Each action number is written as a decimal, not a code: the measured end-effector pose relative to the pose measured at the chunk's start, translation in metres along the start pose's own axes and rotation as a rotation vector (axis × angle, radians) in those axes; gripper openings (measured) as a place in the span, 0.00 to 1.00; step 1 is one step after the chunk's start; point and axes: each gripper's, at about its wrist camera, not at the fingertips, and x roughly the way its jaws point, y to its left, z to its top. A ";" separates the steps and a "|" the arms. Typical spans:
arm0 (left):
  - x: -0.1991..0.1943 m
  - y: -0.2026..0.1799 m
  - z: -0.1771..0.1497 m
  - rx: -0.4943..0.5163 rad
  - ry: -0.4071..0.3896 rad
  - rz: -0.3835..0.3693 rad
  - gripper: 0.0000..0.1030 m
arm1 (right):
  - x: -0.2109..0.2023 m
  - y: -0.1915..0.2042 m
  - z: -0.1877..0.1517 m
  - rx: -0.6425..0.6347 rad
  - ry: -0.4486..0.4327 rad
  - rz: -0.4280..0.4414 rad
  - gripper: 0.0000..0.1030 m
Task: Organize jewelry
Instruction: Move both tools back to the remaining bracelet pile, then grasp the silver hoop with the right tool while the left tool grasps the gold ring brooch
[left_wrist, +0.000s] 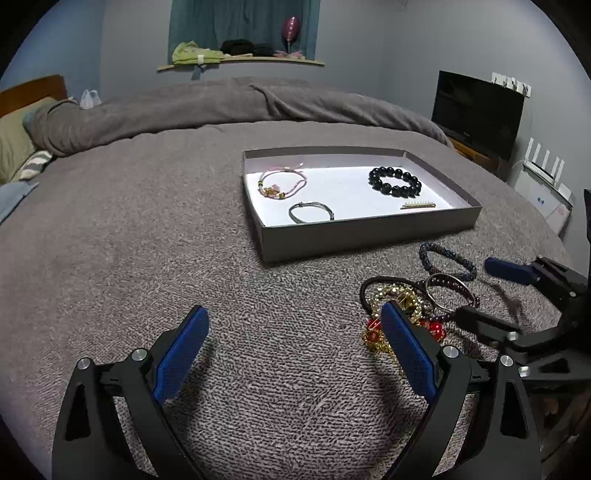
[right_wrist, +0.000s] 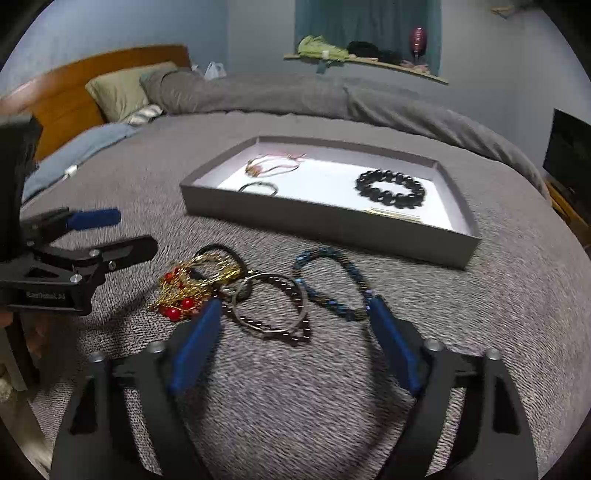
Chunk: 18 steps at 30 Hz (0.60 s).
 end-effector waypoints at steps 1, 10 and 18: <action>0.000 0.001 0.000 -0.001 0.001 -0.001 0.91 | 0.002 0.002 0.000 -0.007 0.006 -0.001 0.67; -0.002 0.002 0.000 -0.003 -0.002 -0.007 0.91 | 0.015 0.005 0.004 0.010 0.045 0.040 0.47; -0.001 -0.001 0.000 0.004 0.001 -0.025 0.91 | 0.008 0.003 0.003 0.022 0.025 0.044 0.45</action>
